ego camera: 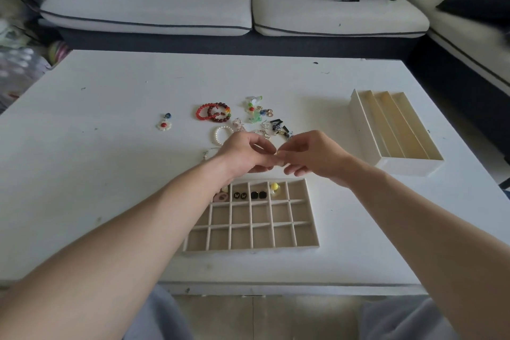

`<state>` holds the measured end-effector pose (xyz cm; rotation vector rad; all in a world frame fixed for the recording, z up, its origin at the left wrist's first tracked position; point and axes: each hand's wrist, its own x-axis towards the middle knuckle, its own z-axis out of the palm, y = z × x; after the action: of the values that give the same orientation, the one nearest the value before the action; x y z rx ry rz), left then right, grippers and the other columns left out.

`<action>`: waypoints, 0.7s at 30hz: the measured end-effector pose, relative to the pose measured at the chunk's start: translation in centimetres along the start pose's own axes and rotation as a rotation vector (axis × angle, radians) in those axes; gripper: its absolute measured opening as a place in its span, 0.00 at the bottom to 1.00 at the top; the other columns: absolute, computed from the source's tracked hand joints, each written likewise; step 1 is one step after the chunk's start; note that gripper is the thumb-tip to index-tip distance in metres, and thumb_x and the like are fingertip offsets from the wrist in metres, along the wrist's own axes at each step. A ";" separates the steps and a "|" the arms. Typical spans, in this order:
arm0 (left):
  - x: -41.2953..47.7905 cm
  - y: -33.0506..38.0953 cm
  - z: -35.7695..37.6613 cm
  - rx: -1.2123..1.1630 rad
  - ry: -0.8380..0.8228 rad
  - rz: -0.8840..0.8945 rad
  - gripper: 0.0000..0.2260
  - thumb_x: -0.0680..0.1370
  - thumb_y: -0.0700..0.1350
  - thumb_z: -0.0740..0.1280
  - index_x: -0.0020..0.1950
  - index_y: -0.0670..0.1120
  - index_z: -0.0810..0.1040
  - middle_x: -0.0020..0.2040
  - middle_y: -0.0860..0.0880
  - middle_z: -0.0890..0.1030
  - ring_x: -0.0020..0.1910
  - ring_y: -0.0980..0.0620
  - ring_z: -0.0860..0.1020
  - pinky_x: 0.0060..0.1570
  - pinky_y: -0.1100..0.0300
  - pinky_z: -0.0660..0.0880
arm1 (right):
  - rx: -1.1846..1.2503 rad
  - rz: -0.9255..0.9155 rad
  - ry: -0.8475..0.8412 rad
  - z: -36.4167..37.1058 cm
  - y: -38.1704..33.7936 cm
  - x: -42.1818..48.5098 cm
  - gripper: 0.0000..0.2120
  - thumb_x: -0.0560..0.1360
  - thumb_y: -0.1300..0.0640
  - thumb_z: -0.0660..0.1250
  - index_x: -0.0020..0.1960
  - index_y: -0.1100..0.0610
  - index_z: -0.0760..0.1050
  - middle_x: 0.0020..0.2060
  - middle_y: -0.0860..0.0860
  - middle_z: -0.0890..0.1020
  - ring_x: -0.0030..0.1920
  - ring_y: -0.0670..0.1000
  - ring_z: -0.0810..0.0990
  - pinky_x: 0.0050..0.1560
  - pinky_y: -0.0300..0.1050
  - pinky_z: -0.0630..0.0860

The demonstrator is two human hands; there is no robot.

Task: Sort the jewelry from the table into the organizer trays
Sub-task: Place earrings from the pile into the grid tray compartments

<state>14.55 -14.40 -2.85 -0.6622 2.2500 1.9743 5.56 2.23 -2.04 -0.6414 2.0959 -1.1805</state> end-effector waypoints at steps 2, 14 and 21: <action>-0.4 0.0 0.2 0.084 -0.031 -0.006 0.11 0.69 0.36 0.80 0.49 0.40 0.82 0.38 0.46 0.85 0.37 0.53 0.84 0.42 0.62 0.82 | -0.006 0.047 -0.073 -0.6 0.2 -0.3 0.07 0.76 0.58 0.75 0.50 0.61 0.83 0.41 0.55 0.87 0.40 0.51 0.86 0.45 0.45 0.84; -0.6 -1.5 1.3 0.588 -0.019 0.093 0.08 0.72 0.41 0.78 0.42 0.54 0.84 0.44 0.56 0.85 0.46 0.56 0.82 0.50 0.59 0.79 | -0.427 -0.035 -0.087 0.5 1.7 -0.6 0.03 0.71 0.55 0.78 0.43 0.47 0.86 0.35 0.41 0.84 0.35 0.39 0.78 0.39 0.33 0.73; -0.6 -1.8 2.1 0.788 -0.001 0.067 0.06 0.71 0.45 0.77 0.44 0.54 0.85 0.43 0.56 0.83 0.45 0.54 0.82 0.51 0.52 0.81 | -0.521 0.010 -0.060 1.3 2.2 -0.2 0.05 0.70 0.51 0.79 0.45 0.45 0.87 0.39 0.43 0.86 0.45 0.47 0.83 0.51 0.46 0.80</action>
<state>15.28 -12.40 -4.71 -0.4752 2.7558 0.9288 6.36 2.69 -4.40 -0.8812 2.3620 -0.5912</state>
